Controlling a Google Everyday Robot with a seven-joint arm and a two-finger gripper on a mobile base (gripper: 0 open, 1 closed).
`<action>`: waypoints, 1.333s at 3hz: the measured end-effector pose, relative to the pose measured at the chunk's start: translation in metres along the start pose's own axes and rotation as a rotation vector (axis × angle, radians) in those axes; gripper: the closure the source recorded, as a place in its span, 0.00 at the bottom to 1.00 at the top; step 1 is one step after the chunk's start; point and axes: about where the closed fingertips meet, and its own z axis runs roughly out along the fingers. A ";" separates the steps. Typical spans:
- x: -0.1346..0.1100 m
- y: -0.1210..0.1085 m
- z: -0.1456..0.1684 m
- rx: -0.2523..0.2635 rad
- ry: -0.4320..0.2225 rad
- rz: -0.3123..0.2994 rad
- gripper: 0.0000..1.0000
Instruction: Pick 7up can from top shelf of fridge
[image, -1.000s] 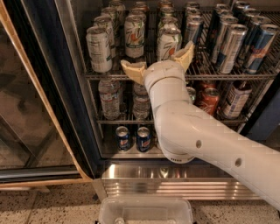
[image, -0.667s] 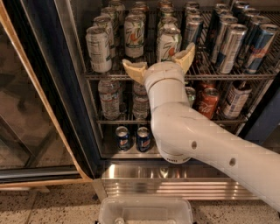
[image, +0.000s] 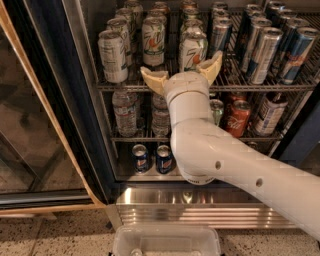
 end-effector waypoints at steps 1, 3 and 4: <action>0.002 0.000 0.007 -0.005 -0.012 0.025 0.00; 0.003 -0.010 0.017 0.012 -0.037 0.052 0.00; 0.003 -0.017 0.018 0.032 -0.044 0.055 0.00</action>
Offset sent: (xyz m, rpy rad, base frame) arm 0.0213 -0.0055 -0.0013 0.0681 -0.0361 0.0195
